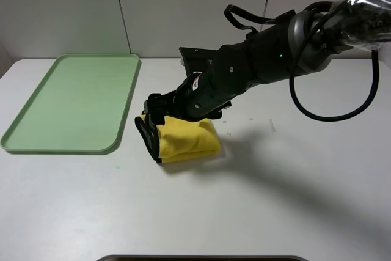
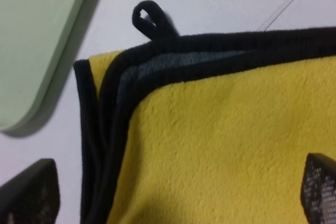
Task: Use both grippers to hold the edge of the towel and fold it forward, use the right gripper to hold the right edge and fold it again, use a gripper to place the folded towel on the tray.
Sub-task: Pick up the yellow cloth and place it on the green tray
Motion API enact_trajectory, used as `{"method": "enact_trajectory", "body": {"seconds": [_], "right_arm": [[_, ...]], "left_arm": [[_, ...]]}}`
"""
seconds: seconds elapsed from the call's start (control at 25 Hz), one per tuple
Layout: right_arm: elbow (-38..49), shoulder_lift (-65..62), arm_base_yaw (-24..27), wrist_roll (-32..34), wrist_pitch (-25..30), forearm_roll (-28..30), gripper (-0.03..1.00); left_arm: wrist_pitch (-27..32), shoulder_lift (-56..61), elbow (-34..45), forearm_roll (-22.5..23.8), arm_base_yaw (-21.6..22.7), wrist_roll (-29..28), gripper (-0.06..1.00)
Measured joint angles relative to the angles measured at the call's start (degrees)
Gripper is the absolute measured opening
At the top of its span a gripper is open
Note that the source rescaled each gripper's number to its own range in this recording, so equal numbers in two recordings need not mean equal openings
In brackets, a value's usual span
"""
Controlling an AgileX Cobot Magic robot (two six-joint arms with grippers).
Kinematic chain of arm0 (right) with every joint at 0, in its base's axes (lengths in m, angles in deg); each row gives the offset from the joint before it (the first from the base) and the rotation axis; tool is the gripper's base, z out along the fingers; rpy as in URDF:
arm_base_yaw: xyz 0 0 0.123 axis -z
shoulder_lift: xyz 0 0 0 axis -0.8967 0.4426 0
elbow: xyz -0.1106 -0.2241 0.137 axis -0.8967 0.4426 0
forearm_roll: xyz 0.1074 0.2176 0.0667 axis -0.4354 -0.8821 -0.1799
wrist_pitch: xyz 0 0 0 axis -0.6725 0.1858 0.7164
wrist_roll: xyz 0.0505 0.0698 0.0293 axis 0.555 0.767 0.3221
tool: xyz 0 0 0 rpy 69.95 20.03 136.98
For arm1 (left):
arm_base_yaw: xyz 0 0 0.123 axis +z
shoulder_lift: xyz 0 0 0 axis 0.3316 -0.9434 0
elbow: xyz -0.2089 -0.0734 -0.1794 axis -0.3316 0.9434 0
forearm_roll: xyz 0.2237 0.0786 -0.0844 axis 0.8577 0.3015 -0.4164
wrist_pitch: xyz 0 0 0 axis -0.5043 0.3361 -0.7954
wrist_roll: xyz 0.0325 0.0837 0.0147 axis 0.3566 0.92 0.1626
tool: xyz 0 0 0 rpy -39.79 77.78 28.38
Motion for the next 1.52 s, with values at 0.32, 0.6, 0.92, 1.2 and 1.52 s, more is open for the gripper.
{"method": "enact_trajectory", "body": {"seconds": [0.32, 0.6, 0.92, 1.2, 1.52], "right_arm": [[0.0, 0.0, 0.0, 0.0, 0.0, 0.0, 1.0], [0.0, -0.1, 0.0, 0.0, 0.0, 0.0, 1.0], [0.0, -1.5, 0.0, 0.0, 1.1, 1.6, 1.0], [0.0, -7.5, 0.0, -1.0, 10.5, 12.2, 1.0], [0.0, -15.4, 0.0, -6.8, 26.4, 20.0, 1.0]], "left_arm": [[0.0, 0.0, 0.0, 0.0, 0.0, 0.0, 1.0], [0.0, 0.0, 0.0, 0.3, 0.0, 0.0, 1.0], [0.0, 0.0, 0.0, 0.0, 0.0, 0.0, 1.0], [0.0, 0.0, 0.0, 0.0, 0.0, 0.0, 1.0], [0.0, 0.0, 0.0, 0.0, 0.0, 0.0, 1.0]]}}
